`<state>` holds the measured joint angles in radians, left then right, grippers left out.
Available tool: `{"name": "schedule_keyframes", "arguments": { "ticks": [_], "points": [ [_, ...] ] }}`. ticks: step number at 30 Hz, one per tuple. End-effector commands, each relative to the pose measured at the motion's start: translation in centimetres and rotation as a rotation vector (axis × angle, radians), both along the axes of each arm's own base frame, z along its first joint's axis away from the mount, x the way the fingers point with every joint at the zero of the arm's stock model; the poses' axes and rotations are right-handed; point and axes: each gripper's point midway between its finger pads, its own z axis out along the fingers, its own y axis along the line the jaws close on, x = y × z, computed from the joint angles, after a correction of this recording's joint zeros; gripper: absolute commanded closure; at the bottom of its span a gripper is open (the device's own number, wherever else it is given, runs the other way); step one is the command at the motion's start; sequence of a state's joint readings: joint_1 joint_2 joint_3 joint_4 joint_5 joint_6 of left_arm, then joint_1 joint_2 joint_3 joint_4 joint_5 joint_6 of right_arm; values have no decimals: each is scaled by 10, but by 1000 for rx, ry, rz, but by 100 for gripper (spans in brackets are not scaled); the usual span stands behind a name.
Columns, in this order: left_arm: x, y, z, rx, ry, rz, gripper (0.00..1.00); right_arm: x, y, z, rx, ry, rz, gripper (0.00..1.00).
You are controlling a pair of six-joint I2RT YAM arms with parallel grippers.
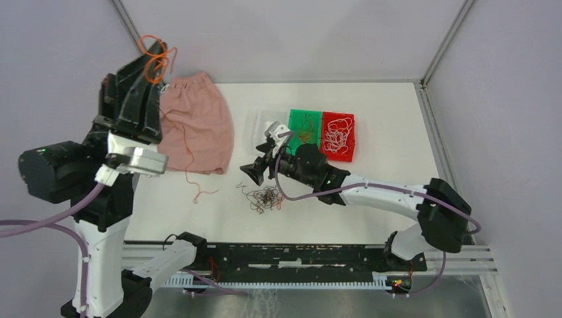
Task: Untangle the cables
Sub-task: Untie the cable, then place the cable in the bin.
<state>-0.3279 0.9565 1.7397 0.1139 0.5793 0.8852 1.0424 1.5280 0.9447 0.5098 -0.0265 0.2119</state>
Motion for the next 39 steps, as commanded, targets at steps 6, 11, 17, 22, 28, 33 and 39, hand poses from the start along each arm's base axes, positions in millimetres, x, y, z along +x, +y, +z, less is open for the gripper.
{"name": "schedule_keyframes", "arguments": {
  "ticks": [6,11,17,22,28,33,39],
  "points": [
    [28,-27,-73,76,257,-128,97,-36,-6,139,179,-194,177,12],
    [30,-27,-87,82,291,-131,97,-47,7,161,223,-185,267,12],
    [28,-27,-90,77,305,-143,97,-28,28,145,134,-174,240,17],
    [27,-28,-90,65,319,-159,97,-16,45,138,94,-153,235,29],
    [24,-25,-88,38,336,-171,97,-3,59,140,82,-110,216,90],
    [19,-22,-86,14,344,-175,97,15,48,157,176,-64,161,99],
    [22,-18,-106,-20,430,-174,97,48,15,177,252,-14,65,100]
  ]
}}
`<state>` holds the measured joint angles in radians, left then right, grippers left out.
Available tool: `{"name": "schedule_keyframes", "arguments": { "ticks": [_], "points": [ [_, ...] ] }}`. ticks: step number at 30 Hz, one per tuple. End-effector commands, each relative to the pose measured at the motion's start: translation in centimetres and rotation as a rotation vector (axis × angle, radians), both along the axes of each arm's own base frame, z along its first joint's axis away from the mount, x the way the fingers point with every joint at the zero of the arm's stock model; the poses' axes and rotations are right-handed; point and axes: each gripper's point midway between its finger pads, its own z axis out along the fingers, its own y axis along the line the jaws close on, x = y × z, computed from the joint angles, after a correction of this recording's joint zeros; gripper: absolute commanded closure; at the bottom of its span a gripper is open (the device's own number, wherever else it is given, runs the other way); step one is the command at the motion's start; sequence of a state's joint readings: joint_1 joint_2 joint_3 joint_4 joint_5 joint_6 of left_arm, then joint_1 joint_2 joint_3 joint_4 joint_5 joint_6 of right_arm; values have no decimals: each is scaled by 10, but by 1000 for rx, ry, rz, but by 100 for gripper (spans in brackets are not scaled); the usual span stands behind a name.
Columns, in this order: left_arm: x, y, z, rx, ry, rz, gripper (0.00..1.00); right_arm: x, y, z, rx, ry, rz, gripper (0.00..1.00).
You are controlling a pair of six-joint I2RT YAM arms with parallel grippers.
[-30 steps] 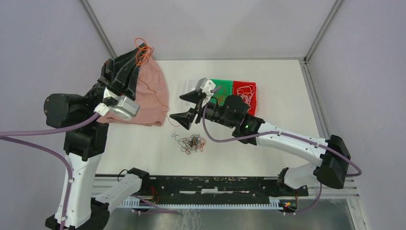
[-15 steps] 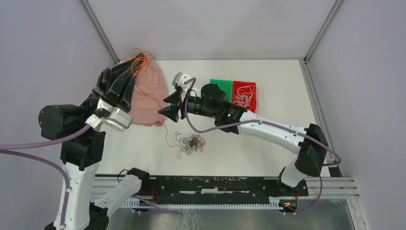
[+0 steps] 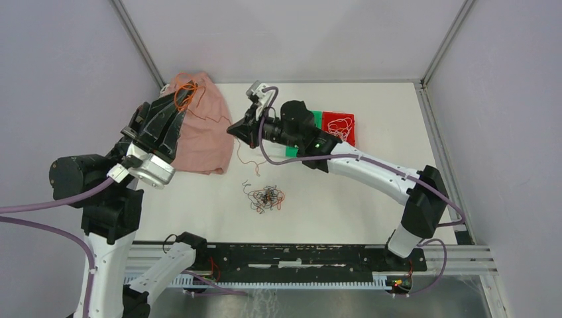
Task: Untangle the cables
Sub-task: Place the cable in the bin.
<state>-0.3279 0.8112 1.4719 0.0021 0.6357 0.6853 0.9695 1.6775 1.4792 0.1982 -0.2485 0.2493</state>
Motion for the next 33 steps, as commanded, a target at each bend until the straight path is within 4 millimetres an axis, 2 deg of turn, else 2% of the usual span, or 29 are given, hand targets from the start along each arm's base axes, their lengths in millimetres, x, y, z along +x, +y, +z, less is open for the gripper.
{"name": "schedule_keyframes", "arguments": {
  "ticks": [1,6,8,9,10,13,14,18,21,24,27,33],
  "points": [
    [5,3,-24,-48,122,-7,97,30,-40,70,203,26,-99,99],
    [28,-8,-102,5,390,-27,90,64,-88,89,361,150,-161,100],
    [35,-20,-147,131,550,-60,80,70,-99,91,372,159,-184,100],
    [37,-25,-175,204,663,-77,75,71,-104,92,375,163,-191,100],
    [43,-28,-192,238,744,-85,71,74,-108,92,377,167,-199,100],
    [66,-33,-222,281,868,-65,66,83,-122,93,385,181,-237,100],
    [73,-35,-228,296,876,-60,63,88,-128,91,386,189,-258,100],
    [94,-40,-246,339,937,-37,39,112,-159,89,406,221,-354,100],
    [99,-37,-258,381,987,-9,27,128,-178,89,420,246,-396,100],
    [97,-31,-268,404,988,19,25,141,-191,89,423,251,-425,100],
    [89,-27,-270,420,951,27,24,151,-201,91,428,248,-441,100],
    [73,-19,-272,418,937,43,23,166,-211,96,409,213,-475,100]
  ]
}}
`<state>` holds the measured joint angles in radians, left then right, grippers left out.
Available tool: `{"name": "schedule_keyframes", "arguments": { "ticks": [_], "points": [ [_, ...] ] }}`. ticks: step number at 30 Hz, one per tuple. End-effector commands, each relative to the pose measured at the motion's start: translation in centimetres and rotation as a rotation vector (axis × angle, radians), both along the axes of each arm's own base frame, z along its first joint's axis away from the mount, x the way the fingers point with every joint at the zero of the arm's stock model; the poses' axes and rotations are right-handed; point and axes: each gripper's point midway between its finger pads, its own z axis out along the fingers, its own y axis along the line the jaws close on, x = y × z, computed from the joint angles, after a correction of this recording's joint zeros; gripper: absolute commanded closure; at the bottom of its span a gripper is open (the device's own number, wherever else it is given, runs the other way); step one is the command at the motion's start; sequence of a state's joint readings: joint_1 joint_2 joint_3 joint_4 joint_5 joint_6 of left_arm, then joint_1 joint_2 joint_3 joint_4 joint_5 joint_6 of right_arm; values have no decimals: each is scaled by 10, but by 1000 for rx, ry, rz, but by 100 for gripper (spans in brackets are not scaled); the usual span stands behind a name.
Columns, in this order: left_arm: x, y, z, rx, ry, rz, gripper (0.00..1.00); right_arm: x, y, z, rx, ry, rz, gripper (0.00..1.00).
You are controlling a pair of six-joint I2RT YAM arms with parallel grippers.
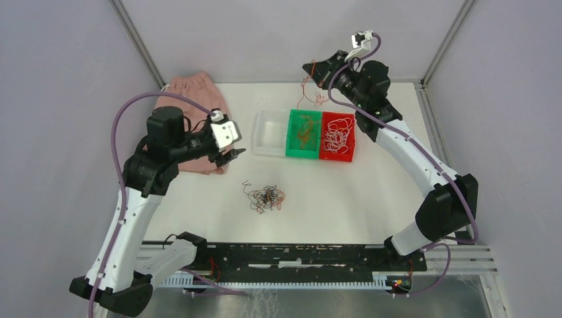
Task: Untangle the cables
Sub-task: Place the cable in the bin.
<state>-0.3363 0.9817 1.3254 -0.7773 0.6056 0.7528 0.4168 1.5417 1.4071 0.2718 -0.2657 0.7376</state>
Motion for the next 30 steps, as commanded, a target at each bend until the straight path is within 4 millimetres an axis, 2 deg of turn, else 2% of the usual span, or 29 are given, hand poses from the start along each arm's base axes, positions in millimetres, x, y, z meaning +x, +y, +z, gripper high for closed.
{"name": "schedule_keyframes", "arguments": {
  "ticks": [1,5,18,26,30],
  "points": [
    [-13,6,1,23,-40,-8,23,3,-4,37,4,-90,-8,100],
    [-26,11,-2,21,-52,-9,23,9,-7,39,-3,-98,-16,99],
    [-34,13,8,1,-81,-8,23,8,0,64,42,-144,20,99],
    [-36,14,7,9,-94,-13,23,-9,-8,114,57,-259,24,99],
    [-35,14,7,6,-99,-12,23,-16,-9,120,65,-284,33,99]
  ]
}}
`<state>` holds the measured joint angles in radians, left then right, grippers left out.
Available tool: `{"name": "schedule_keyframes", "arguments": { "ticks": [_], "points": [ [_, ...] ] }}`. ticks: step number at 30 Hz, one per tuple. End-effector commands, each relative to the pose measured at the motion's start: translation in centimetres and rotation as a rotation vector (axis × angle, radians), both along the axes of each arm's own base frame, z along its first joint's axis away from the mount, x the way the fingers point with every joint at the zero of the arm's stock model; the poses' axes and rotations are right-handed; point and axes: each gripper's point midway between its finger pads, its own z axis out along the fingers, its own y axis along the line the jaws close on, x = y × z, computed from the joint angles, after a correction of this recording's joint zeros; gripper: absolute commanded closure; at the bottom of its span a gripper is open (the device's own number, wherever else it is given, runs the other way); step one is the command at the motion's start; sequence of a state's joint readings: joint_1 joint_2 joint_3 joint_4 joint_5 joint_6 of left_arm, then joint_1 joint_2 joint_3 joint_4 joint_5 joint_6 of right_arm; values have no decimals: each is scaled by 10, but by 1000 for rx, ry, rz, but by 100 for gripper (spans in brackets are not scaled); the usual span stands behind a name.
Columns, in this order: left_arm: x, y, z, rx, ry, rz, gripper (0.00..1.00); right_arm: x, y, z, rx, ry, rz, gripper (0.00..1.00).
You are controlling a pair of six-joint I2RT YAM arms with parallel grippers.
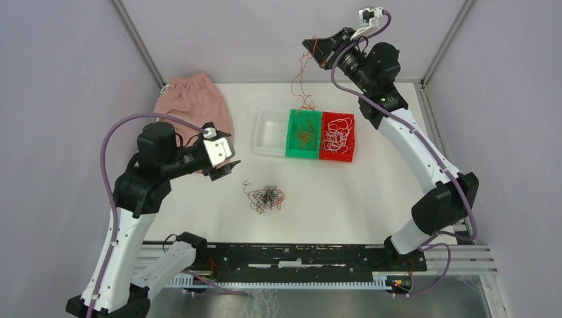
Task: Untangle the cables
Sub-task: Place the cable in the bin.
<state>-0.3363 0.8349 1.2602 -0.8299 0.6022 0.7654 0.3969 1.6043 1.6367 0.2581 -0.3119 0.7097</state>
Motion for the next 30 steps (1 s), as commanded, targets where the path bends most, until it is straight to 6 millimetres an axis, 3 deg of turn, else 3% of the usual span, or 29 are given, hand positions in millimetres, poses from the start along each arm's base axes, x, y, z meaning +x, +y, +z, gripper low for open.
{"name": "schedule_keyframes", "arguments": {
  "ticks": [1,7,14,21,24,30],
  "points": [
    [1,0,9,6,-63,-11,23,-22,-7,42,34,-121,19,99],
    [1,0,11,1,-71,-10,23,-24,-8,43,35,-140,19,99],
    [3,1,15,3,-87,-3,23,-39,-16,97,41,-262,17,99],
    [3,2,15,4,-93,0,23,-61,-31,123,51,-349,-9,100],
    [4,1,16,2,-100,-2,23,-56,-27,107,30,-316,5,99],
    [3,0,20,-11,-102,-2,23,-34,-20,39,-37,-183,-4,99]
  ]
}}
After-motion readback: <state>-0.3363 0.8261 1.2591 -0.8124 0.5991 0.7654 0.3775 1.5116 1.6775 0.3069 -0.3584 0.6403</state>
